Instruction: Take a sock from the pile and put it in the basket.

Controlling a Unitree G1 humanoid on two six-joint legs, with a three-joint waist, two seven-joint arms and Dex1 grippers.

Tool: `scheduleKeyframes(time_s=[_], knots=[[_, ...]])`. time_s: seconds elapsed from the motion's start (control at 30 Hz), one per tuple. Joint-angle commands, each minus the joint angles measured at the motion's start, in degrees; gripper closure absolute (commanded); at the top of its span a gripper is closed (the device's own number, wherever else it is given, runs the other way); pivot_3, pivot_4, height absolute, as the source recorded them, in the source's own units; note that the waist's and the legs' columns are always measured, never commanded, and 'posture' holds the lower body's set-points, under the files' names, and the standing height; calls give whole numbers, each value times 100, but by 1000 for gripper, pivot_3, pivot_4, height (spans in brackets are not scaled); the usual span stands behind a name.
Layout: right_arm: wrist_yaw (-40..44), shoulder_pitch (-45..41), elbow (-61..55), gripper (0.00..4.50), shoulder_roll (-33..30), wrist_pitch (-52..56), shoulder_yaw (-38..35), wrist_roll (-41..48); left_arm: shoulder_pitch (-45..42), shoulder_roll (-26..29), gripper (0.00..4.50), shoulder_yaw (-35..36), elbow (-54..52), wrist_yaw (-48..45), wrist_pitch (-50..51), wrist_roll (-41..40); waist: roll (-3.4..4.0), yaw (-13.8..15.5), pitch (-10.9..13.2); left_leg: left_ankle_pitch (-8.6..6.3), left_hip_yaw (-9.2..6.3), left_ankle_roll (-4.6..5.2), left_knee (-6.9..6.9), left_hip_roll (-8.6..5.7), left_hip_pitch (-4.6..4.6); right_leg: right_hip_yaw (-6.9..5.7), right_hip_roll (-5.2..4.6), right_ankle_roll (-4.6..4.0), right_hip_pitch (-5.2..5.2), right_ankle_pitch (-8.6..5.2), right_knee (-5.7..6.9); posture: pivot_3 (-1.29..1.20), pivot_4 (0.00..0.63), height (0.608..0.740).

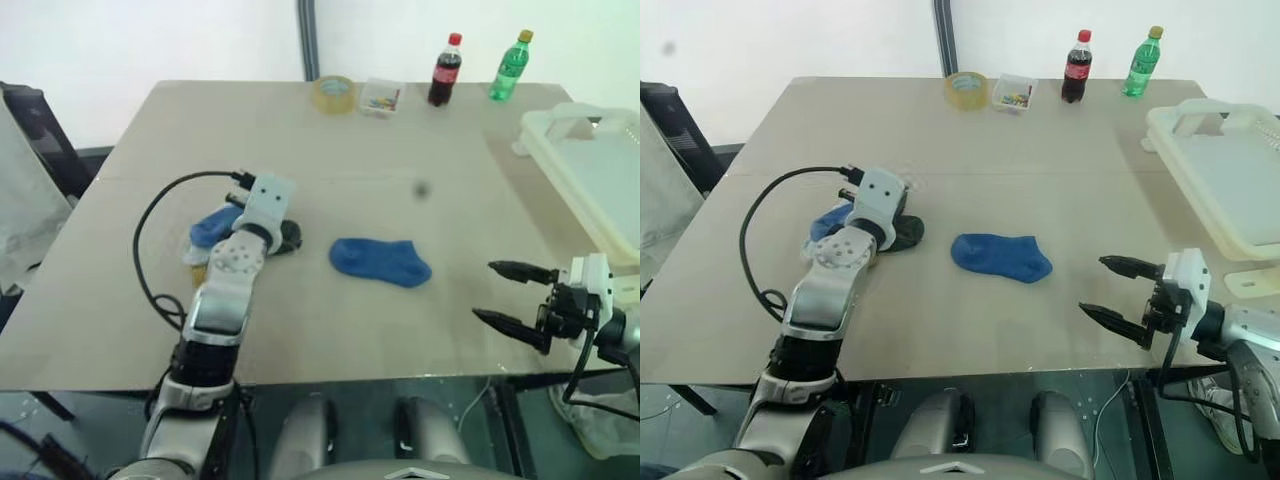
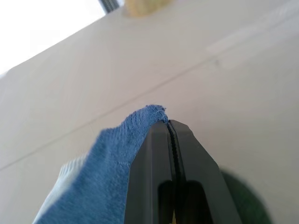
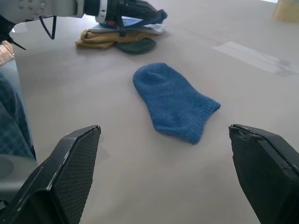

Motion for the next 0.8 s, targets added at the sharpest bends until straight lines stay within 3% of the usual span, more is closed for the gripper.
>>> scheduleKeyframes(time_s=[0.03, 0.4, 0.6, 0.8], knots=[[-33, -78, -50, 0, 33, -130, -39, -5, -411, -318, 4452, -257, 290, 13, -234, -50, 0, 6, 0, 0, 0, 0, 0, -1, -1, -1, 0, 0, 0, 0, 0, 0, 150, 740], [-433, -399, 130, 0, 167, -250, 12, -343, -1480, -1893, 4452, -1045, 2556, 21, -1263, -54, -6, -5, 4, 0, 5, 1, 2, -8, -4, -2, -1, 2, 2, 0, -1, 0, 150, 740], [-642, -419, 81, 0, 161, -182, -65, -386, -1832, -2227, 4452, -1179, 3334, -268, -1940, -133, -7, -22, 4, 0, 0, 1, 1, -7, -3, -2, 0, 2, 1, 0, -2, 0, 150, 740], [-1166, -548, 90, 0, 191, -39, -119, -480, -1694, -2111, 2060, -1440, 3207, -755, -2383, -96, -7, -11, 4, 0, -2, 2, 1, -7, -5, -1, -3, 1, -1, 0, -2, 0, 150, 740]])
